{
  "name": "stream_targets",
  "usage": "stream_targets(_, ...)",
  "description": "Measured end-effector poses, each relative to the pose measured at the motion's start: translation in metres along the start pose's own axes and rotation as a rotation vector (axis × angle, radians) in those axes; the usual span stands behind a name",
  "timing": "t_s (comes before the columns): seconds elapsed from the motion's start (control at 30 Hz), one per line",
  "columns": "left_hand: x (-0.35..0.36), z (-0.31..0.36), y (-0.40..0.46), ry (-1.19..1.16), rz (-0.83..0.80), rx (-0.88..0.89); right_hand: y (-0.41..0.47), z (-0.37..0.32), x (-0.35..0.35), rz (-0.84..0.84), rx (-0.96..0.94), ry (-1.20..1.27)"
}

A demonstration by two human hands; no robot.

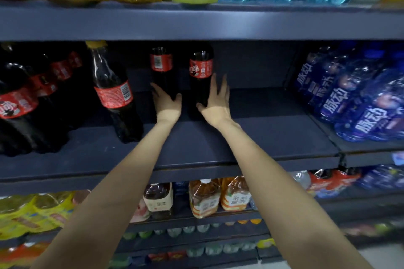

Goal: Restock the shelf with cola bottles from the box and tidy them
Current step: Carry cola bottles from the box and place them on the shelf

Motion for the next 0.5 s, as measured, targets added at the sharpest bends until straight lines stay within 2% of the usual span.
stream_targets(0.13,-0.017,0.022,-0.062,-0.086,-0.186,0.007,-0.029,0.007,-0.019,-0.095,0.026,-0.168)
stream_targets(0.27,-0.042,0.048,-0.112,-0.026,-0.276,0.189,-0.08,0.008,-0.052,-0.107,-0.08,-0.068)
stream_targets(0.33,-0.05,0.062,-0.133,-0.054,-0.288,0.299,-0.113,0.009,-0.07,-0.023,-0.102,0.015)
stream_targets(0.5,-0.043,0.094,-0.202,-0.273,-0.483,0.585,-0.22,0.041,-0.121,0.43,-0.082,0.026)
Point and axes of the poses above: each hand's wrist, its own y-axis towards the middle knuckle, its own x-axis out of the palm, z = x × y, the point moved 4 cm from there along y, towards the middle knuckle, and after that the axes turned 9 degrees about x, right-handed, at the moved point
